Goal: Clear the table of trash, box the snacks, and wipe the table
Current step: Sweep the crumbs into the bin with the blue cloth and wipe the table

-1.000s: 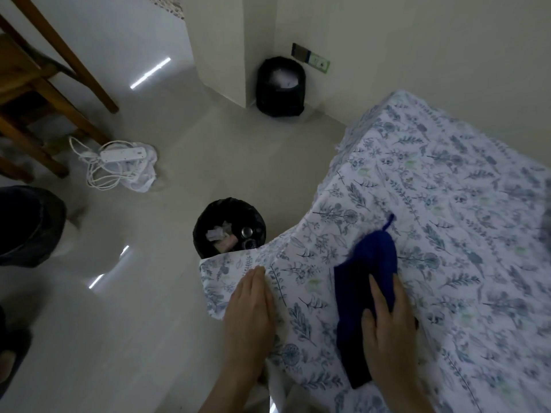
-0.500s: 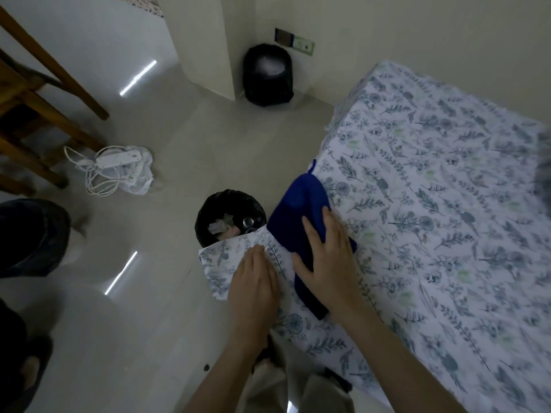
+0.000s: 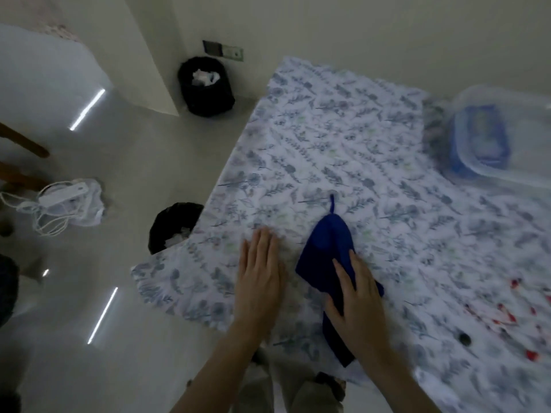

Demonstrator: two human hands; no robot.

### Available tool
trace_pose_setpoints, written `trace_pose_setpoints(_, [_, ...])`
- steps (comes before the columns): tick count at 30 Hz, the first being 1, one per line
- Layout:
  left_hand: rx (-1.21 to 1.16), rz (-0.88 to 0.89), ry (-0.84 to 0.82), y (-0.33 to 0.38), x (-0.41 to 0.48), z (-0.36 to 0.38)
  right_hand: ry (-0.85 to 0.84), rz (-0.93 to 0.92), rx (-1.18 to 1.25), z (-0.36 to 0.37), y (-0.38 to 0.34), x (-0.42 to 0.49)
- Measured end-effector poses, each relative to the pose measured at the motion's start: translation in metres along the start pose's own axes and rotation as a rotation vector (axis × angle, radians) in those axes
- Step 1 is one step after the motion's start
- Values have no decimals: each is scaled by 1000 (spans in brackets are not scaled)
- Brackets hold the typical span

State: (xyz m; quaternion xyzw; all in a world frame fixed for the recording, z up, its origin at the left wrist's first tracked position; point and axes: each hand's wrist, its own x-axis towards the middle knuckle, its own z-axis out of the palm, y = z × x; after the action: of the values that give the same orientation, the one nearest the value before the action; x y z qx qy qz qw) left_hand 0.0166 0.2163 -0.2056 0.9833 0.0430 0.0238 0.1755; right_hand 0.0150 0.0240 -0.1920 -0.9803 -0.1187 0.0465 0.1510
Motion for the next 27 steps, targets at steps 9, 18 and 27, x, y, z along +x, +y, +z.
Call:
trace_pose_setpoints(9, [-36,247,-91,124,-2,47,127,39,67,-23,75,-65])
trace_pose_setpoints(18, [-45,304,-26,220,16,73,364,187,187,-89,190,-105])
trace_pose_setpoints(27, [82,274,-76,223,15,90,436,590,19,-116,316,-112])
